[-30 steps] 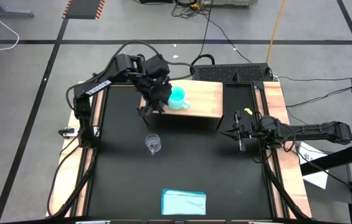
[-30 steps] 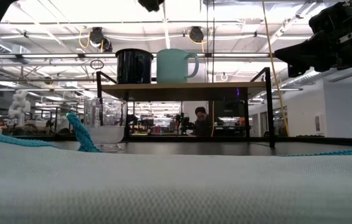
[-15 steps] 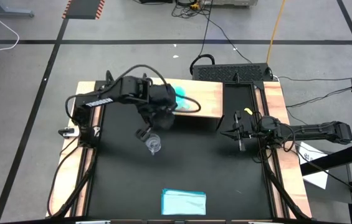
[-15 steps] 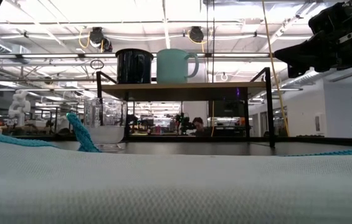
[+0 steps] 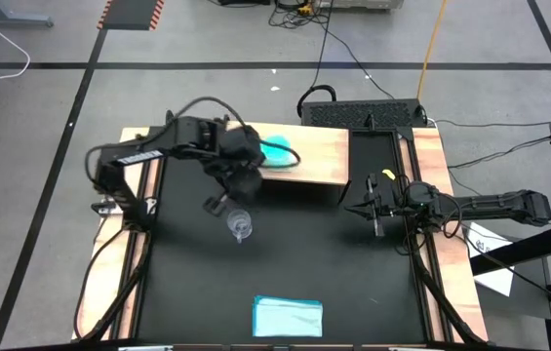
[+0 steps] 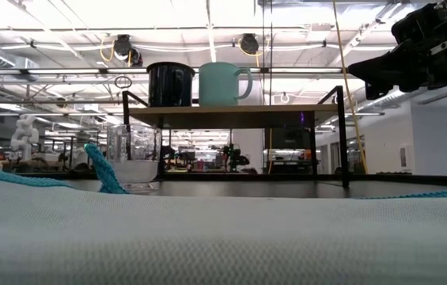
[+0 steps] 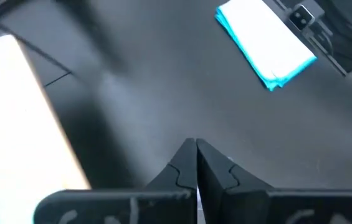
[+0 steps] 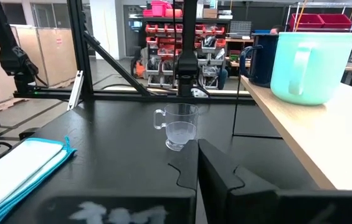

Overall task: Stack small to large cups/mugs on shelf
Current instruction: Put the transparent mug on the shelf

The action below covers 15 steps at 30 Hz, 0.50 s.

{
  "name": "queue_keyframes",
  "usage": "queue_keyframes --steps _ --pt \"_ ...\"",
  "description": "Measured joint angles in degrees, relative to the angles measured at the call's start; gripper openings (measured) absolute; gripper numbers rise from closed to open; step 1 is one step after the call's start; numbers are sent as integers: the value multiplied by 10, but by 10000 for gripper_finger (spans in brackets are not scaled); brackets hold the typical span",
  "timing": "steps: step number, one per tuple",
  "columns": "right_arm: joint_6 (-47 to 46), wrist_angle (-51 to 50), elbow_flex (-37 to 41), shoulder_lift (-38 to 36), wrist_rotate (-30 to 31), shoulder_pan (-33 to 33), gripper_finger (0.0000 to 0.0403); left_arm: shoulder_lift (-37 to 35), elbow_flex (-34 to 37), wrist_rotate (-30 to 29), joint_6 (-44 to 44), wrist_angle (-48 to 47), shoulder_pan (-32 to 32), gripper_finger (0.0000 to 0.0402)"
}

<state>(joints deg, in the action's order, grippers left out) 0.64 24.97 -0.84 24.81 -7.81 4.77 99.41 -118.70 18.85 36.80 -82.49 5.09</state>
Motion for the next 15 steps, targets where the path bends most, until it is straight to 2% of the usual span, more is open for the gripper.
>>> queue_keyframes --steps 9,15 --pt "0 2 0 1 0 0 0 -202 243 -10 -35 180 34 1" --pt "0 2 0 1 0 0 0 -325 413 -10 -80 294 29 0"
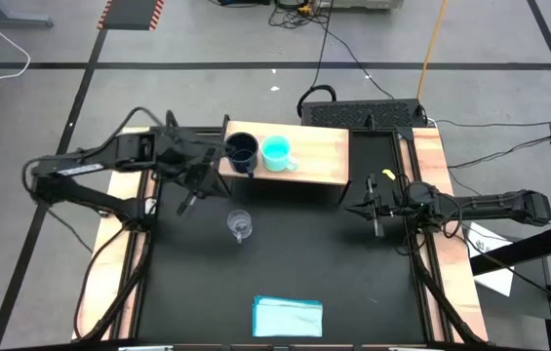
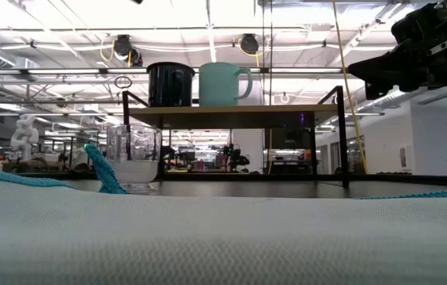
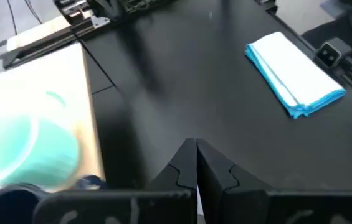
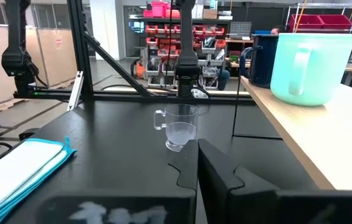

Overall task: Stack small to large cups/mugs on shelf
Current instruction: Put the transparent mug on the shelf

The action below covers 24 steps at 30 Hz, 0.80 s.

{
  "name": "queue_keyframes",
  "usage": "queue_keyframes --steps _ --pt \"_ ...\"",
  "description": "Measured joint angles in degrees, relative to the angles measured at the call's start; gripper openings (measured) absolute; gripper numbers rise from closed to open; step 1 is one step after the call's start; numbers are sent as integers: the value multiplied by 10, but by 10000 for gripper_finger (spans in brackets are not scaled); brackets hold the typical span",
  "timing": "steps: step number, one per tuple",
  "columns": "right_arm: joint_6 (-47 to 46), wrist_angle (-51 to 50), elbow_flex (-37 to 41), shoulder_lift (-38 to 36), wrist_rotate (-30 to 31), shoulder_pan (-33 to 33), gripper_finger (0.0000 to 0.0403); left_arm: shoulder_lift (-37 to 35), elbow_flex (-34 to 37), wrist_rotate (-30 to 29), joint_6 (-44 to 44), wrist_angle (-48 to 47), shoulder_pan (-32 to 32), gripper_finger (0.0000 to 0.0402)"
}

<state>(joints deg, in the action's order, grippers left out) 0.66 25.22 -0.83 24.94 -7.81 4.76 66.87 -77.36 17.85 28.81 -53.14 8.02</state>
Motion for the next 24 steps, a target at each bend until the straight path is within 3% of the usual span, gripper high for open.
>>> queue_keyframes --steps 10,16,24 --pt "0 1 0 0 0 0 0 -190 285 -5 -84 227 -13 0" --pt "0 0 0 1 0 0 0 -261 411 -52 -193 365 -14 0" --pt "1 -2 0 4 0 0 0 -328 576 -74 -172 507 -18 0"
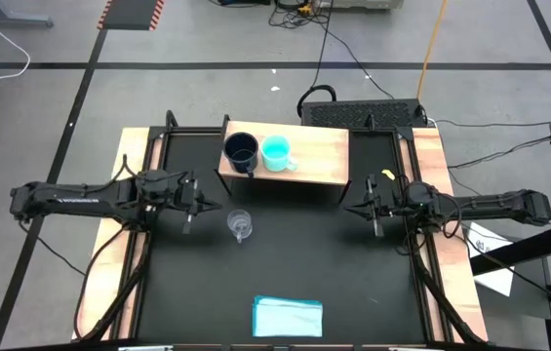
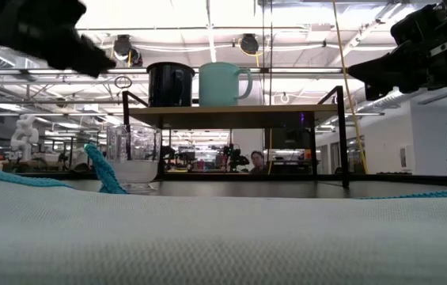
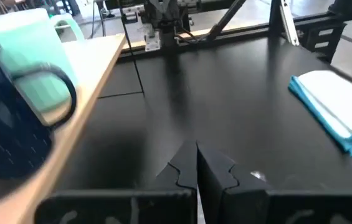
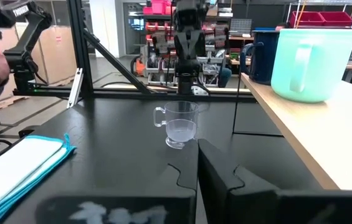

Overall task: Stack small to large cups/mugs on shelf
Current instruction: Put the transparent mug on the shelf

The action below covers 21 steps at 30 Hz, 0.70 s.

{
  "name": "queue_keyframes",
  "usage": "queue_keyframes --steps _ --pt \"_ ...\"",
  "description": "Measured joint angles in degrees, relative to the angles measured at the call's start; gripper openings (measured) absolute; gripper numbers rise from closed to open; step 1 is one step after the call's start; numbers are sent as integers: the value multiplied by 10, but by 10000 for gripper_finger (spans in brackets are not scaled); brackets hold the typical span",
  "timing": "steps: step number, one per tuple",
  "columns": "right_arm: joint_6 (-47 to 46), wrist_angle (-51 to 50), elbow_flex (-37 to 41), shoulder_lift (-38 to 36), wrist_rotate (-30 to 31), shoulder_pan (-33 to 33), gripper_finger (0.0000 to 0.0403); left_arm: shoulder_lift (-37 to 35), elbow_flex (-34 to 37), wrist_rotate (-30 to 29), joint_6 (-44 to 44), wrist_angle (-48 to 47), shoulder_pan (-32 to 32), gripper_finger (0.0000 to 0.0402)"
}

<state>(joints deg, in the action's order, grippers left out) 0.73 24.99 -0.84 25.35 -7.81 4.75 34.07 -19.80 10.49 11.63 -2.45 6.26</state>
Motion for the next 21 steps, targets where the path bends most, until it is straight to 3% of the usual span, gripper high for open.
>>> queue_keyframes --steps 7,21 --pt "1 0 0 7 0 0 0 -20 111 0 -10 156 0 0" --pt "1 1 0 32 0 0 0 -20 186 0 20 203 0 0"
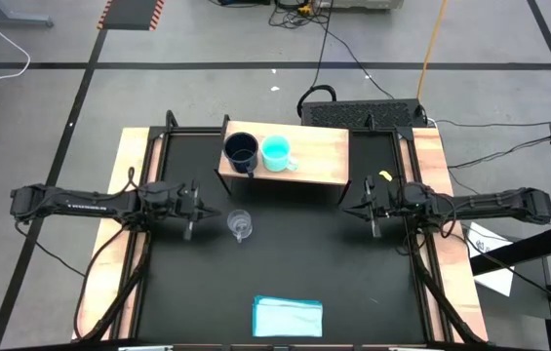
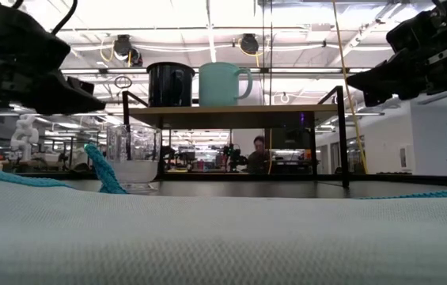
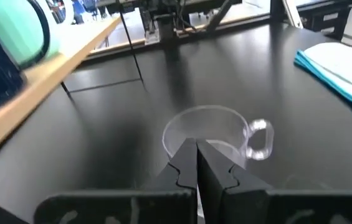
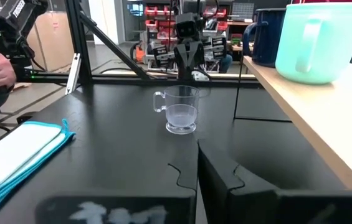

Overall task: Stack small to large cups/mugs on shelf
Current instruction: Put the transparent mug on the shelf

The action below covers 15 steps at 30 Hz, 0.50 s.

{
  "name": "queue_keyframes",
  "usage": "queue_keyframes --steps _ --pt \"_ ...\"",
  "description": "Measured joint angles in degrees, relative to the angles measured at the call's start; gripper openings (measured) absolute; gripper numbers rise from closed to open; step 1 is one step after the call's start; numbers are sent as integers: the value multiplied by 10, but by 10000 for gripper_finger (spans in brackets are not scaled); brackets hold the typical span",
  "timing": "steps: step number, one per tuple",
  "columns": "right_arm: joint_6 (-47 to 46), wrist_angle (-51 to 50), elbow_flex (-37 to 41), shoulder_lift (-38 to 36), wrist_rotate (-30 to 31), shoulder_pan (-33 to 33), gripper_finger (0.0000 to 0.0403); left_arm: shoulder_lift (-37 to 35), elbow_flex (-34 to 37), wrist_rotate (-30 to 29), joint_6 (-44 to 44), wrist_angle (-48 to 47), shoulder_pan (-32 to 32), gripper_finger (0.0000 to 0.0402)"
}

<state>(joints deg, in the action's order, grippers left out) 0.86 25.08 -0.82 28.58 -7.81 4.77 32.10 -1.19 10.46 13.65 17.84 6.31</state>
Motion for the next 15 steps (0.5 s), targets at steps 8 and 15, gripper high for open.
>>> queue_keyframes --steps 8,15 --pt "1 4 0 3 0 0 0 0 7 0 -4 -7 0 1" --pt "4 4 0 3 0 0 0 1 7 0 -9 -8 0 1"
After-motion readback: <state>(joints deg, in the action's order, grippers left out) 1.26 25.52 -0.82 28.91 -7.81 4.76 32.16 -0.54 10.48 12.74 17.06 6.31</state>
